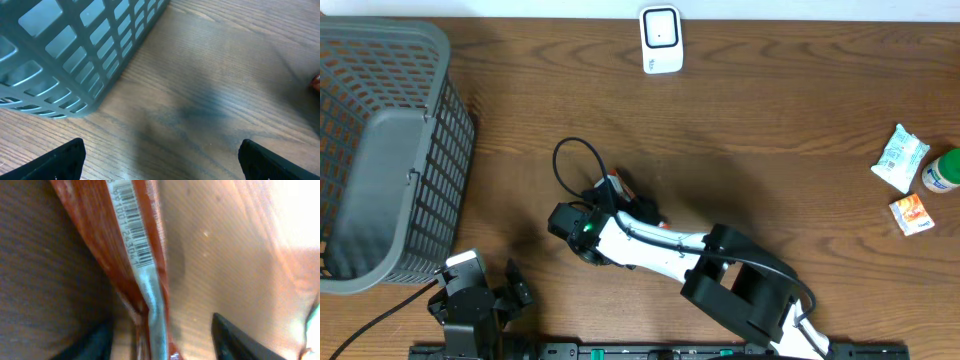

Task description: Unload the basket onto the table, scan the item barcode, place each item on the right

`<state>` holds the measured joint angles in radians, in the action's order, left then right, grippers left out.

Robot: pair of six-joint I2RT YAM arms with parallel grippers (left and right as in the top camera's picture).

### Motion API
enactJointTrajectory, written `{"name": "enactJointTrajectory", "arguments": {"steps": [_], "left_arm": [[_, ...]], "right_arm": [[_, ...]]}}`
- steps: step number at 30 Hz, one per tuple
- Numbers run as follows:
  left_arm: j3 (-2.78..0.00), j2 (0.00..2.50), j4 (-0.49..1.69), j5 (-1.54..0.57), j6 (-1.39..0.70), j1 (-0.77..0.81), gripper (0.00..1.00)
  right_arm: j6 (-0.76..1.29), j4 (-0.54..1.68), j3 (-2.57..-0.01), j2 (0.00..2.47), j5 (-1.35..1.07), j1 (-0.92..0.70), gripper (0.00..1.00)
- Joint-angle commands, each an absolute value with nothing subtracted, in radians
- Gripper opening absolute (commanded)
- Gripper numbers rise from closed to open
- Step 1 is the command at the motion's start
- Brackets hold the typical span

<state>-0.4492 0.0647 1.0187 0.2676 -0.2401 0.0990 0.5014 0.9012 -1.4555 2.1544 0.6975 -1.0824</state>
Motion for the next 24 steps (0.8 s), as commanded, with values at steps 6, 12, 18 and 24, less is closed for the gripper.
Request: {"name": "enactJointTrajectory", "arguments": {"steps": [6, 12, 18, 24], "left_arm": [[-0.449, 0.063, 1.019, 0.273, -0.249, 0.095, 0.98], [-0.449, 0.063, 1.019, 0.273, -0.249, 0.095, 0.98], [-0.449, 0.063, 1.019, 0.273, -0.249, 0.095, 0.98], [-0.449, 0.063, 1.019, 0.273, -0.249, 0.095, 0.98]], "right_arm": [[0.419, 0.936, -1.563, 1.981, 0.471, -1.028, 0.99], [0.216, 0.962, -1.568, 1.863, -0.003, -0.85, 0.99], [0.088, 1.01, -1.566, 1.868, -0.141, -0.661, 0.99], [0.162, 0.979, -1.528, 1.872, 0.142, -0.731, 0.99]]}}
